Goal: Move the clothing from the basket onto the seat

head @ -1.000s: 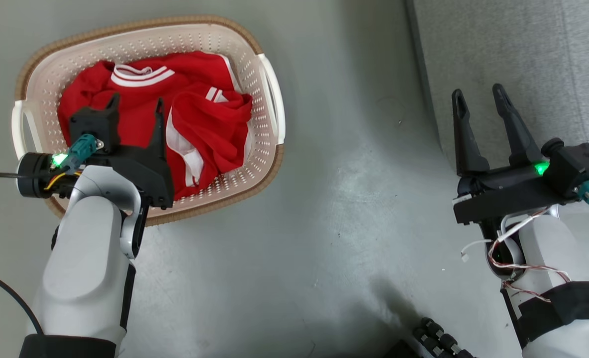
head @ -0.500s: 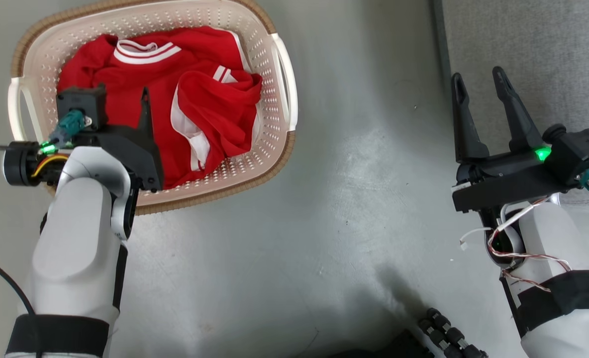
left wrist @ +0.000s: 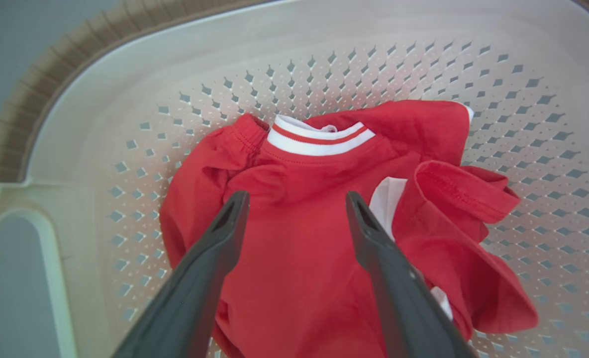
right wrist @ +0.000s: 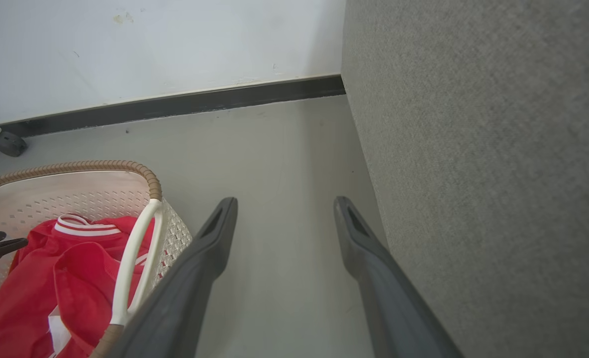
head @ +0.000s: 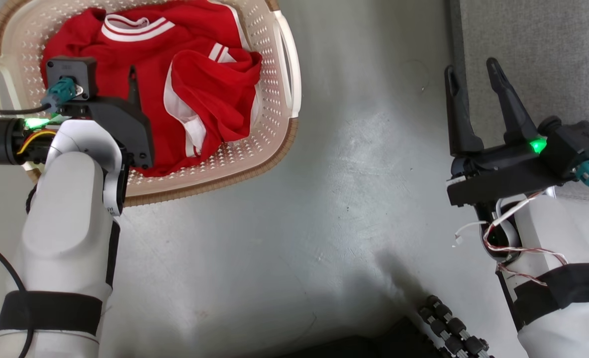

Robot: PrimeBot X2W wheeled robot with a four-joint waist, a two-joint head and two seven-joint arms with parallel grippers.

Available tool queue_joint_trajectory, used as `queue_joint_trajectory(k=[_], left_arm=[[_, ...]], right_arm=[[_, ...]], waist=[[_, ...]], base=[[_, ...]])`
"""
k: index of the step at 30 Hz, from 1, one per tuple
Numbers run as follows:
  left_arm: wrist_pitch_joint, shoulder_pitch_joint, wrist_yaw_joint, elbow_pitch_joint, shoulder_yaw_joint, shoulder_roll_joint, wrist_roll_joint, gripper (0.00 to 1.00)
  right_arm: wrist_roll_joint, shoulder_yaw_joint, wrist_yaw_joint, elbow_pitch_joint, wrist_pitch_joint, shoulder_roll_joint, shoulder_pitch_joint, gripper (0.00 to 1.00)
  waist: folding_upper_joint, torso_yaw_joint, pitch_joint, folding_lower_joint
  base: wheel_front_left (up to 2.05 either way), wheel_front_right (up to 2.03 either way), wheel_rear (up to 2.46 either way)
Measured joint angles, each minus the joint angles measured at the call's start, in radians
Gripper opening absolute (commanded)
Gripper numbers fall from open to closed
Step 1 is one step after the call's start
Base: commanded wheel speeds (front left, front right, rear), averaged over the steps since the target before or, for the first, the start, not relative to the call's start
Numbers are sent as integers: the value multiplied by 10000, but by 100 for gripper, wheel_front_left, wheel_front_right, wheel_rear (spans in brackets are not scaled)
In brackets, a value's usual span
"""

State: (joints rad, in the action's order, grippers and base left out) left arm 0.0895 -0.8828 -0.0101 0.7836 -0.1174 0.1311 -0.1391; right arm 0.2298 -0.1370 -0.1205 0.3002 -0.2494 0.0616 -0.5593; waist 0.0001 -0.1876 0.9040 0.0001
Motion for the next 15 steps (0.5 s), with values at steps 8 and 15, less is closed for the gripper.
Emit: queue_joint_trajectory(k=[8,15], left_arm=[[255,-364,-280,276,8,153,182,100],[598,-610,-443,512,31,410,286,100]], right_arm=[[82,-213,-29,35,-2,-21,-291,100],[234,-485,-29,67,-2,-40,-330,100]], waist=[[-2,-113,243,0],[-2,-281,438,0]], base=[[0,0,0],[0,0,0]])
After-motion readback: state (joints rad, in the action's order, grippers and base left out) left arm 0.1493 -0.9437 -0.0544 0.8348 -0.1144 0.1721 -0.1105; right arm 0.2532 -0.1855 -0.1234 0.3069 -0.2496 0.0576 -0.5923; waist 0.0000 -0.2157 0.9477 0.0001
